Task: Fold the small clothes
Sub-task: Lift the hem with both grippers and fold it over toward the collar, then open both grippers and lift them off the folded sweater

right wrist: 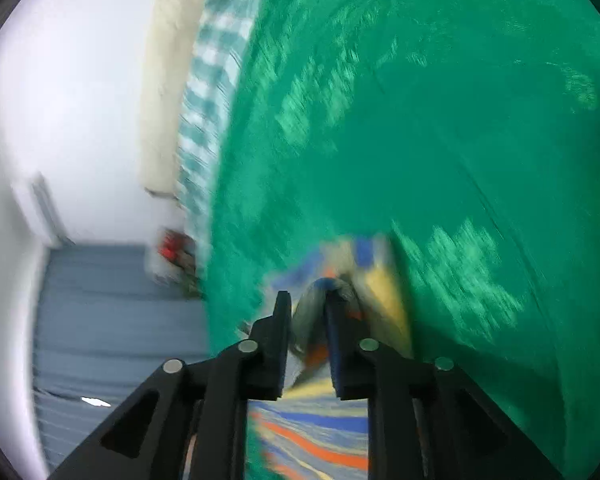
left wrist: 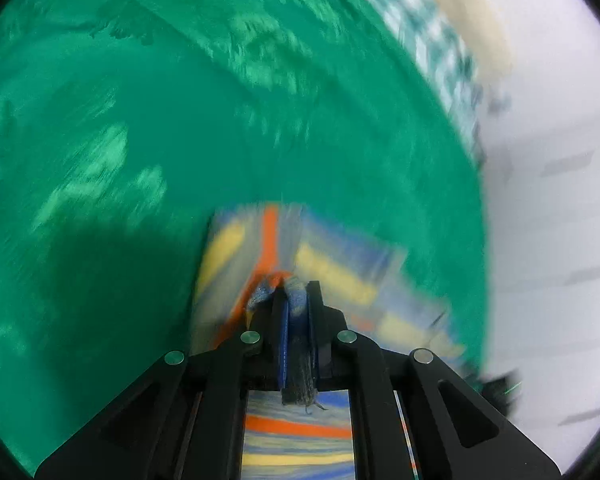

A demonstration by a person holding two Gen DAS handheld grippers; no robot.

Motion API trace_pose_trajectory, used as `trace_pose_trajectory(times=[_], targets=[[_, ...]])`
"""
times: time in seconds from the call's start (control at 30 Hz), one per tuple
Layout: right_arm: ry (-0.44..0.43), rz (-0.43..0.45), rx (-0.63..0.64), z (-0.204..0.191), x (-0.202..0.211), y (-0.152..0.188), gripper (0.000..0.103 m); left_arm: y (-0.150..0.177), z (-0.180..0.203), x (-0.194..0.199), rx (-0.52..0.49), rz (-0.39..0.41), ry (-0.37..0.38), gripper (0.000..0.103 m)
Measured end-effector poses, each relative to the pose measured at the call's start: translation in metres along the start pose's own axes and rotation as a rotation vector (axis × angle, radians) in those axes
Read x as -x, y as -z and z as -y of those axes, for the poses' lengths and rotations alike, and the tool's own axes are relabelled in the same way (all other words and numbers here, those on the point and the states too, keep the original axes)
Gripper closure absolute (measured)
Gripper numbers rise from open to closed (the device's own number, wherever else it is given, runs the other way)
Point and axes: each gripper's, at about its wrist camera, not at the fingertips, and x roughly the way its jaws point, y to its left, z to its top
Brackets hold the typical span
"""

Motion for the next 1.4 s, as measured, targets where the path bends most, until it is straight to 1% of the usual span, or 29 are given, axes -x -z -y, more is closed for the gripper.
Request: trace_pose_trajectory(times=[0.03,0.07,0.1,0.13,0.17,0.2,0.23,0.27,0.3,0.37,0.43,0.5,0.57,0.63,0.73,0.77,0.8,0.83,0.87,0.9,0.97,1.03,1.1,1.2,1.23,1.3,1.33,1.37,1.4], targets=[[-0.042,0.023,-0.014,0.001,0.004,-0.003,0.074,-0.008,0.0,-0.001,0.026,0.015,0.032,0.094],[-0.09,0.059,-0.026,0.002,0.009,-0.007,0.071,-0.012,0.002,-0.001,0.025,0.026,0.039,0.093],[-0.109,0.091,-0.028,0.002,0.016,-0.01,0.059,-0.015,0.006,-0.001,0.007,0.035,0.034,0.092],[-0.094,0.111,-0.021,0.001,0.019,-0.011,0.044,-0.016,0.011,-0.002,-0.026,0.036,0.018,0.089],[-0.061,0.126,-0.002,-0.001,0.024,-0.012,0.041,-0.016,0.016,-0.003,-0.055,0.038,-0.008,0.068],[0.001,0.138,0.042,-0.006,0.029,-0.014,0.041,-0.016,0.018,-0.001,-0.092,0.057,-0.071,0.031],[0.033,0.137,0.074,-0.009,0.034,-0.012,0.041,-0.014,0.02,0.0,-0.11,0.08,-0.112,0.019],[0.069,0.135,0.118,-0.014,0.037,-0.012,0.041,-0.013,0.019,0.005,-0.128,0.116,-0.148,0.011],[0.093,0.129,0.152,-0.018,0.039,-0.011,0.041,-0.015,0.017,0.009,-0.137,0.13,-0.159,0.011],[0.142,0.1,0.239,-0.027,0.045,-0.005,0.041,-0.017,0.007,0.011,-0.128,0.103,-0.158,0.013],[0.175,0.046,0.329,-0.037,0.047,0.011,0.041,-0.008,-0.001,0.019,-0.129,0.073,-0.147,0.016],[0.201,-0.02,0.426,-0.044,0.054,0.04,0.041,0.018,-0.002,0.033,-0.218,0.044,-0.15,0.025],[0.234,-0.106,0.524,-0.045,0.066,0.077,0.041,0.048,-0.007,0.051,-0.313,0.02,-0.146,0.026],[0.243,-0.171,0.587,-0.037,0.077,0.111,0.041,0.092,-0.014,0.069,-0.409,-0.011,-0.126,0.026],[0.291,-0.236,0.676,-0.022,0.078,0.152,0.041,0.139,-0.024,0.075,-0.483,-0.043,-0.102,0.026],[0.31,-0.25,0.701,-0.017,0.072,0.158,0.041,0.145,-0.025,0.071,-0.494,-0.045,-0.098,0.027],[0.322,-0.267,0.716,-0.013,0.067,0.165,0.046,0.151,-0.028,0.068,-0.498,-0.048,-0.094,0.028],[0.337,-0.274,0.73,-0.009,0.063,0.17,0.064,0.156,-0.029,0.063,-0.5,-0.054,-0.089,0.041],[0.354,-0.283,0.745,-0.006,0.059,0.172,0.077,0.158,-0.028,0.058,-0.512,-0.057,-0.097,0.071],[0.365,-0.295,0.741,-0.004,0.061,0.175,0.097,0.16,-0.026,0.052,-0.537,-0.067,-0.124,0.095],[0.364,-0.324,0.689,-0.001,0.068,0.17,0.097,0.166,-0.027,0.06,-0.563,-0.104,-0.119,0.095],[0.336,-0.341,0.653,-0.006,0.083,0.166,0.097,0.159,-0.029,0.072,-0.561,-0.14,-0.079,0.095],[0.331,-0.392,0.567,-0.003,0.079,0.156,0.098,0.154,-0.034,0.081,-0.566,-0.175,-0.06,0.096],[0.422,-0.441,0.505,0.021,0.064,0.15,0.098,0.152,-0.039,0.07,-0.588,-0.246,-0.109,0.094],[0.425,-0.445,0.498,0.025,0.06,0.148,0.098,0.151,-0.038,0.065,-0.581,-0.257,-0.124,0.094],[0.416,-0.435,0.485,0.028,0.06,0.146,0.096,0.151,-0.037,0.063,-0.578,-0.263,-0.146,0.087],[0.414,-0.432,0.495,0.026,0.063,0.146,0.092,0.151,-0.034,0.066,-0.585,-0.259,-0.153,0.087],[0.422,-0.429,0.512,0.023,0.068,0.147,0.088,0.153,-0.032,0.071,-0.598,-0.25,-0.168,0.075],[0.452,-0.419,0.535,0.019,0.077,0.148,0.077,0.156,-0.028,0.077,-0.618,-0.236,-0.192,0.057]])
